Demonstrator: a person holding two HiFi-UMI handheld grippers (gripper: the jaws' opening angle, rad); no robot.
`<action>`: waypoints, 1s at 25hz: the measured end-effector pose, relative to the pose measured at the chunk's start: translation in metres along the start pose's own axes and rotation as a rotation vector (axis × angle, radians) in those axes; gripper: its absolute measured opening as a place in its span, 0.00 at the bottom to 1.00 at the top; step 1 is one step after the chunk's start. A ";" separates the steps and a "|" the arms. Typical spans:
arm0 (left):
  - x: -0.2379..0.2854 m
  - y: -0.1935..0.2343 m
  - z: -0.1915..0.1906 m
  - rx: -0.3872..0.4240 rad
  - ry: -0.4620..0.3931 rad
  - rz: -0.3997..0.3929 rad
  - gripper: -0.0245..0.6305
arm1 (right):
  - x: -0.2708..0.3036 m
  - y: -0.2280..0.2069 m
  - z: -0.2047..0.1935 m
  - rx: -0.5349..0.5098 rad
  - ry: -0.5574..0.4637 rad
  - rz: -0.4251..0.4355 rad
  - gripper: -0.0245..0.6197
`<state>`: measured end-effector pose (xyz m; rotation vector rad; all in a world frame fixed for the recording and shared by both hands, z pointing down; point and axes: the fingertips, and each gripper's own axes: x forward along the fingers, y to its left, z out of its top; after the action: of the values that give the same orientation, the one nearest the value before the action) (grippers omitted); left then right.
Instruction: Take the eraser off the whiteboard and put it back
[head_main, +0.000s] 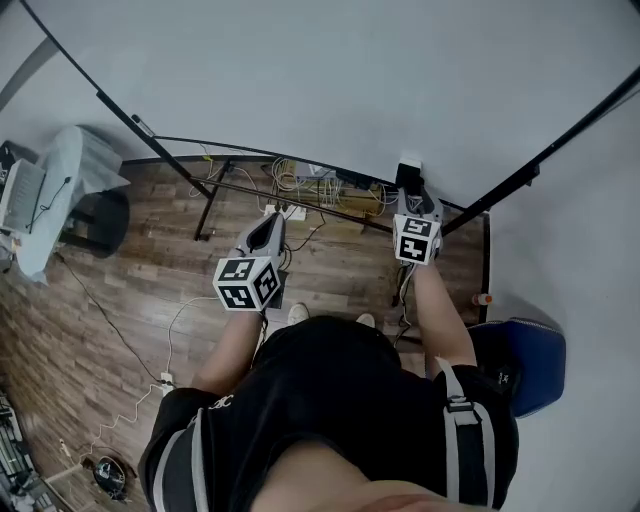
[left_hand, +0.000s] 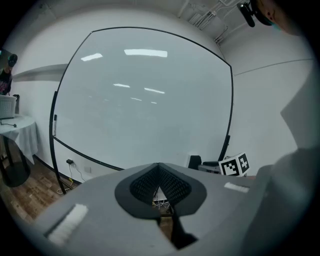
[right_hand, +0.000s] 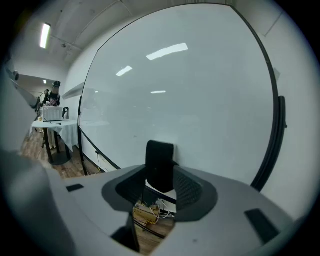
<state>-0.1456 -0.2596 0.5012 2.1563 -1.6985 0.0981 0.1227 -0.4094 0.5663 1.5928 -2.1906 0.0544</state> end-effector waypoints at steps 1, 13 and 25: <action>0.003 -0.003 0.001 0.001 0.000 -0.014 0.05 | -0.005 0.001 0.000 0.003 0.002 0.012 0.29; 0.031 -0.040 0.005 0.041 0.014 -0.150 0.05 | -0.087 -0.002 0.049 0.165 -0.246 0.035 0.05; 0.045 -0.059 0.009 0.180 -0.001 -0.234 0.05 | -0.161 -0.016 0.065 0.246 -0.377 -0.055 0.05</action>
<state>-0.0798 -0.2933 0.4912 2.4703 -1.4744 0.1912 0.1570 -0.2879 0.4454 1.9283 -2.4998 0.0067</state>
